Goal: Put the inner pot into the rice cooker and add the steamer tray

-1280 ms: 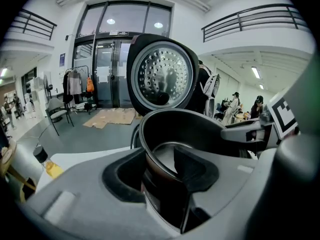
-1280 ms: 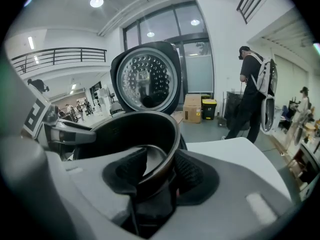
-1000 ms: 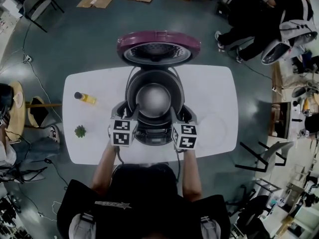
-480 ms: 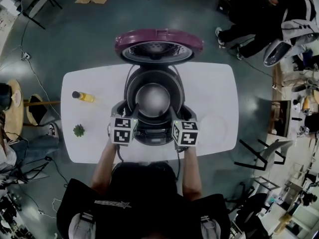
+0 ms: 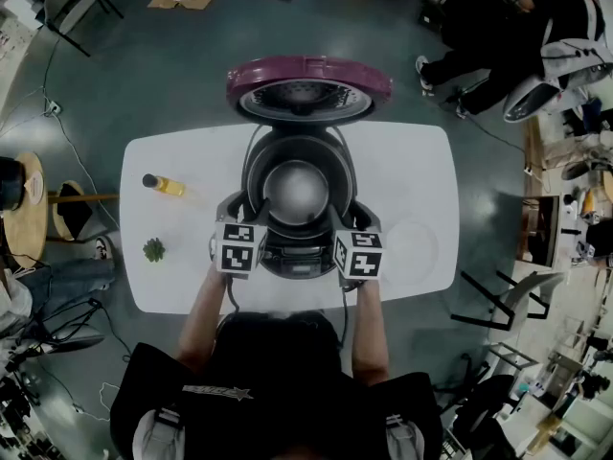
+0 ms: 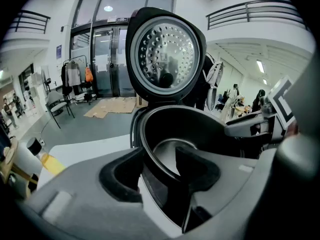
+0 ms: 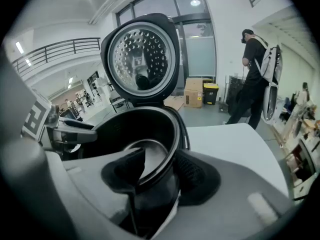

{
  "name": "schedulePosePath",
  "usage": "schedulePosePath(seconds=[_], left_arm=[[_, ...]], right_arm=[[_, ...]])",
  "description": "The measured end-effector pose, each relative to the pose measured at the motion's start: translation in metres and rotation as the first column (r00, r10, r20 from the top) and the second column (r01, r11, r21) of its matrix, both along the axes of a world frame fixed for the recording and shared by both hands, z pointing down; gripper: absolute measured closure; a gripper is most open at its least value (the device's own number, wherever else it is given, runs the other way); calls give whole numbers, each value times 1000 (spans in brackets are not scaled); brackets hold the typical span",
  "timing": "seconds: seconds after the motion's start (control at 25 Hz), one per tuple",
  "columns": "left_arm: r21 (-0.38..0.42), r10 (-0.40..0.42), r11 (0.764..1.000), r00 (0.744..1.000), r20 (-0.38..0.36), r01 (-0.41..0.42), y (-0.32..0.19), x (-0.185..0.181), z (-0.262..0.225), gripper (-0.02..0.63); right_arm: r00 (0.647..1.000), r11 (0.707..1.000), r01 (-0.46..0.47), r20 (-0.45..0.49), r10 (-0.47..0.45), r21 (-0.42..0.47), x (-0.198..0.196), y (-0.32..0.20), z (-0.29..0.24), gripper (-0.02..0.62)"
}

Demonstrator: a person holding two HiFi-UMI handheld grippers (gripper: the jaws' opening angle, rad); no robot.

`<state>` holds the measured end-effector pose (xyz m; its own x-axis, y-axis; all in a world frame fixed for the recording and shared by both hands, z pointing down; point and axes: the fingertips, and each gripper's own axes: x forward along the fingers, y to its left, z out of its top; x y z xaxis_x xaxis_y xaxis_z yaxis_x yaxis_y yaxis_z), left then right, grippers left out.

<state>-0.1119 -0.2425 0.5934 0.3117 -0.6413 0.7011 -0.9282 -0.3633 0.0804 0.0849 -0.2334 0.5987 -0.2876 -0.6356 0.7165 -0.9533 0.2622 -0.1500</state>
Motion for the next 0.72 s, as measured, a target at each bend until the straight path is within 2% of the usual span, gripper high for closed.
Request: schedulePosePath(seconds=[0.08, 0.52, 0.6, 0.72], left_arm=[[22, -18, 1000, 1000, -5, 18, -3, -3, -5, 382], [117, -25, 993, 1000, -10, 26, 6, -7, -40, 382], [150, -23, 988, 1000, -3, 23, 11, -6, -50, 382], [242, -26, 970, 1000, -6, 27, 15, -1, -78, 383]], right_arm=[[1000, 1000, -7, -12, 8, 24, 2, -2, -5, 399], [1000, 990, 0, 5, -1, 143, 5, 1, -46, 399], [1000, 984, 8, 8, -9, 180, 4, 3, -58, 399], [1000, 965, 20, 7, -23, 260, 6, 9, -84, 399]])
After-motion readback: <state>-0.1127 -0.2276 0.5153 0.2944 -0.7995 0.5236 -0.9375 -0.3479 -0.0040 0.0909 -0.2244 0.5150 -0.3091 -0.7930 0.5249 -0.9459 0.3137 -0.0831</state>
